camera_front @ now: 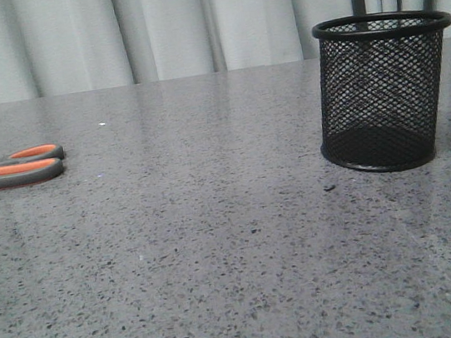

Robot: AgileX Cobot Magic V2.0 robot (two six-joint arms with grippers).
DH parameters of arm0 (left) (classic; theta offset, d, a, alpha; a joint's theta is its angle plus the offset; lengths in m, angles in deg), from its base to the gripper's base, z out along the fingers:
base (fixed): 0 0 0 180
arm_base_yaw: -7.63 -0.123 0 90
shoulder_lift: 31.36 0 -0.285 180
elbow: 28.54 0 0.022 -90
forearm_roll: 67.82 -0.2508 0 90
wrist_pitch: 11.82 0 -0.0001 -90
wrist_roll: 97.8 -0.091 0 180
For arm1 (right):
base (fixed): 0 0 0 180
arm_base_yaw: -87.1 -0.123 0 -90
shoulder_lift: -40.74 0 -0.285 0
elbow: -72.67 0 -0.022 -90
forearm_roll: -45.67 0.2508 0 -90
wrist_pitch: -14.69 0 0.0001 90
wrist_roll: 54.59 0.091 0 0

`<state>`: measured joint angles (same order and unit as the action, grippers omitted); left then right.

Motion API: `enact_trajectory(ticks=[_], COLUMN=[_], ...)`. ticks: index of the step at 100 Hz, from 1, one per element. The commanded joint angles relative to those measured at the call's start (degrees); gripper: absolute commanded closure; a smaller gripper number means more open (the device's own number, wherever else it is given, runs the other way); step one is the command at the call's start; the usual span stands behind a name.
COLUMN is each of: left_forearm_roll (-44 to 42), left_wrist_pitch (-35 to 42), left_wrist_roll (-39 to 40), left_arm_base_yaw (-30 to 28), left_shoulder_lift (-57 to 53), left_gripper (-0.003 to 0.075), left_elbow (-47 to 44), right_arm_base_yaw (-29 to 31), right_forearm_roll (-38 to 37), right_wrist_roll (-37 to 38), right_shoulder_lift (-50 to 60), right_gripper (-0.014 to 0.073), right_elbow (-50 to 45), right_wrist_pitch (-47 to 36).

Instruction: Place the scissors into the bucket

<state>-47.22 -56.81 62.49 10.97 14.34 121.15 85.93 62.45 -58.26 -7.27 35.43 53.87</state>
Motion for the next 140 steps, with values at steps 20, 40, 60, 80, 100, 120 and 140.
enact_trajectory(ticks=[20,40,60,80,100,120,140], left_forearm_roll=[2.0,1.1,-2.6,-6.3,-6.9,-6.9,-6.7], left_wrist_pitch=[-10.8,-20.0,-24.4,-24.7,-24.7,-23.6,-22.2], left_wrist_roll=[-14.2,-21.5,-33.6,-43.2,-51.4,-53.9,-57.8], left_arm_base_yaw=[-0.2,-0.2,-0.2,-0.2,-0.2,-0.2,-0.2], left_shoulder_lift=[17.7,29.7,35.8,37.5,40.7,45.7,50.2], left_gripper=[0.0324,0.0324,0.0324,0.0324,0.0324,0.0324,0.0324], left_elbow=[12.6,22.3,29.0,30.5,30.5,30.5,30.9], right_arm_base_yaw=[0.3,0.3,0.3,0.3,0.3,0.3,0.3], right_forearm_roll=[0.3,0.3,0.3,0.3,0.3,0.3,0.3], right_wrist_roll=[-0.8,-2.2,-2.7,-2.7,-3.1,-3.2,-3.2], right_shoulder_lift=[-0.3,-0.3,-0.3,-0.3,-0.3,-0.3,-0.3], right_gripper=[0.0099,0.0099,0.0099,0.0099,0.0099,0.0099,0.0099], right_elbow=[2.1,2.1,2.1,2.1,2.1,2.1,2.1], right_wrist_pitch=[-3.3,-2.4,-2.3,-2.1,-2.1,-2.1,-2.1])
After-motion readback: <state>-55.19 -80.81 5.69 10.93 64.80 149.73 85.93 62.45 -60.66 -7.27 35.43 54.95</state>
